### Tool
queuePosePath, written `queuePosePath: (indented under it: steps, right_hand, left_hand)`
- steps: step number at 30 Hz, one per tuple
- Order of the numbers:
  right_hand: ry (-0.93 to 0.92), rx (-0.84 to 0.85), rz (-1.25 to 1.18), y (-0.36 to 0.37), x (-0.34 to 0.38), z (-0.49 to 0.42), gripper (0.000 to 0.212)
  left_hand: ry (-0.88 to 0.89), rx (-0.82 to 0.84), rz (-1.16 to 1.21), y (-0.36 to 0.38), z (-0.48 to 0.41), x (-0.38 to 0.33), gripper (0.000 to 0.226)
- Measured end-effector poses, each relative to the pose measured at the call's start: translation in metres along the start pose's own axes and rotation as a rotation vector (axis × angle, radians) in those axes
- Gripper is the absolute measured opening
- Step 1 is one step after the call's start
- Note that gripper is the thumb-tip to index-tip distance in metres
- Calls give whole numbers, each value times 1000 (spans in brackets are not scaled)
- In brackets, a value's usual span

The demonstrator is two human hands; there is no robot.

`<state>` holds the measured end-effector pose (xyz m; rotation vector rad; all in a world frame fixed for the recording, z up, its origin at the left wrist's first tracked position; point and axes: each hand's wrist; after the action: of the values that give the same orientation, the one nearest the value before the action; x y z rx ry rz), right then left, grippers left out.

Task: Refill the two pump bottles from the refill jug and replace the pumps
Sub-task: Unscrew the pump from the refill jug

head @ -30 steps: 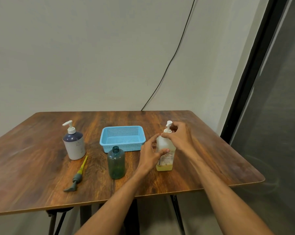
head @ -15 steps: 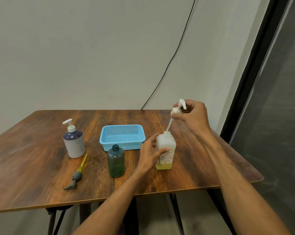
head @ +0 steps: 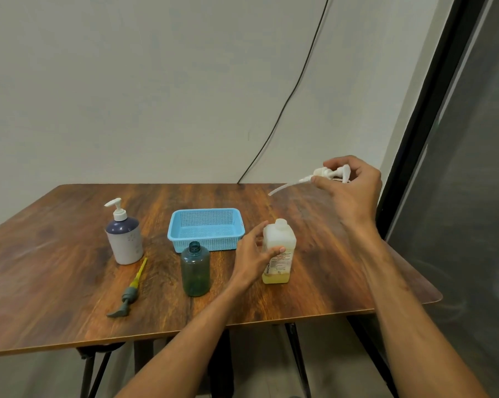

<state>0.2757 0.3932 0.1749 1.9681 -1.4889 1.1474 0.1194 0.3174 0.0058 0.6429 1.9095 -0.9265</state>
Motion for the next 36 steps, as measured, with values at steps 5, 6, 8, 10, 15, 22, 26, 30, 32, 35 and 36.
queuePosePath:
  steps: [5, 6, 8, 10, 15, 22, 26, 30, 32, 35, 36]
  right_hand:
    - [91, -70, 54, 14, -55, 22, 18]
    - [111, -78, 65, 16, -66, 27, 17]
    - [136, -85, 102, 20, -89, 39, 17]
    - [163, -79, 133, 24, -111, 50, 18]
    - [274, -76, 187, 36, -155, 72, 20]
    - [423, -7, 309, 42, -193, 98, 24]
    - [410, 82, 373, 41, -202, 101, 27]
    - [395, 184, 403, 39, -203, 97, 34]
    - [398, 223, 391, 36, -199, 95, 34]
    - [411, 279, 321, 31, -194, 90, 39]
    - [404, 295, 296, 29, -191, 88, 42]
  left_hand:
    - [2, 1, 2, 0, 1, 0, 80]
    - [0, 2, -3, 0, 1, 0, 79]
    - [-4, 2, -8, 0, 0, -1, 79]
    - [-1, -2, -16, 0, 0, -1, 79]
    - [4, -7, -24, 0, 1, -3, 81]
    - [7, -9, -22, -1, 1, -3, 81]
    - [7, -10, -22, 1, 2, -3, 79]
    - [10, -9, -31, 1, 2, -3, 79]
    - [11, -5, -33, 1, 2, -4, 79]
    - [6, 2, -37, 0, 2, -5, 78]
    - [5, 10, -38, 0, 2, -5, 78]
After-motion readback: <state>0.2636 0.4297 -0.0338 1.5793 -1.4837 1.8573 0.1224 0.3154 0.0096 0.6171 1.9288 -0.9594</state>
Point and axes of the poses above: each hand's wrist, its own z-axis away from the middle knuckle, its own y-axis out of the palm, x = y × z, and after that the axes turned 10 degrees about x, right-handed
